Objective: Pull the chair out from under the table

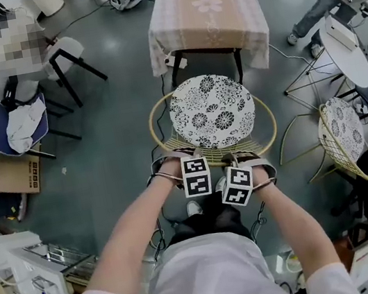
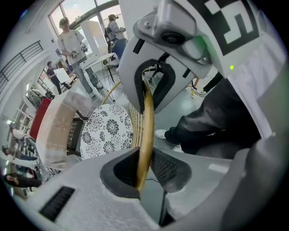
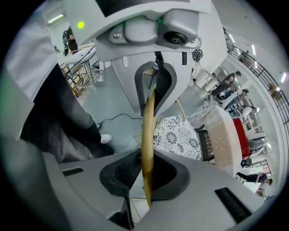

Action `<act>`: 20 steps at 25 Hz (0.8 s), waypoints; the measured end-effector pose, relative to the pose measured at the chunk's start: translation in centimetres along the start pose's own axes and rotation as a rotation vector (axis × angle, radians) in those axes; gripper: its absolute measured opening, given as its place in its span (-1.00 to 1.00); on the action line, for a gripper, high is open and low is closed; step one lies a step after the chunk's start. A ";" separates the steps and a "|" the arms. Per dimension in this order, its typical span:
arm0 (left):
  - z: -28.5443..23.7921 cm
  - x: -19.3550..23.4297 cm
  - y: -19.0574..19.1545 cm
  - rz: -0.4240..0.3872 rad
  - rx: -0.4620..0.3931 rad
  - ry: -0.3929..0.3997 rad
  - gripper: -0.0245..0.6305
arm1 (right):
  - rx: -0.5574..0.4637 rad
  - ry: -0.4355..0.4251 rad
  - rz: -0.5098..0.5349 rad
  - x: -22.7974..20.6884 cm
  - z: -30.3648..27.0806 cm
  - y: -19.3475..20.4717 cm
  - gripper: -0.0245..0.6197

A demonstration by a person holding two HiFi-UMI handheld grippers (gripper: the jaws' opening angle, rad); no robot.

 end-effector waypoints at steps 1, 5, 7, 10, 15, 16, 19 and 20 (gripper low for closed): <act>0.0 -0.2 0.0 -0.002 -0.001 0.001 -0.70 | 0.001 -0.001 -0.002 0.2 0.0 -0.1 -0.79; -0.1 -0.8 0.1 -0.006 -0.001 -0.001 -0.70 | 0.007 -0.010 -0.011 0.7 0.1 -0.1 -0.79; -0.1 -1.0 0.1 -0.001 -0.003 -0.001 -0.70 | 0.010 -0.005 -0.022 0.8 0.1 -0.2 -0.79; -0.2 -1.0 0.2 0.011 -0.014 -0.011 -0.70 | 0.004 0.007 -0.065 0.8 0.1 -0.1 -0.76; 0.0 -1.0 0.0 0.049 -0.061 -0.061 -0.67 | -0.003 0.007 -0.167 0.5 0.2 0.3 -0.57; 0.2 -1.0 0.0 0.077 -0.082 -0.061 -0.64 | -0.006 0.013 -0.180 0.5 0.4 0.4 -0.57; 0.9 -1.1 0.0 0.169 -0.143 -0.050 -0.60 | -0.023 0.027 -0.233 0.6 1.2 0.4 -0.57; 1.0 -1.2 -0.1 0.193 -0.162 -0.049 -0.58 | -0.028 0.033 -0.256 0.6 1.4 0.5 -0.57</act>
Point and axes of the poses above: the fingertips, and each gripper's own axes: z backward along the fingers, x to its left, y out of its underside, the point moved 7 cm from there along z, backward along the fingers, and after that the axes turned 4 degrees about y, right-handed, at the moved point
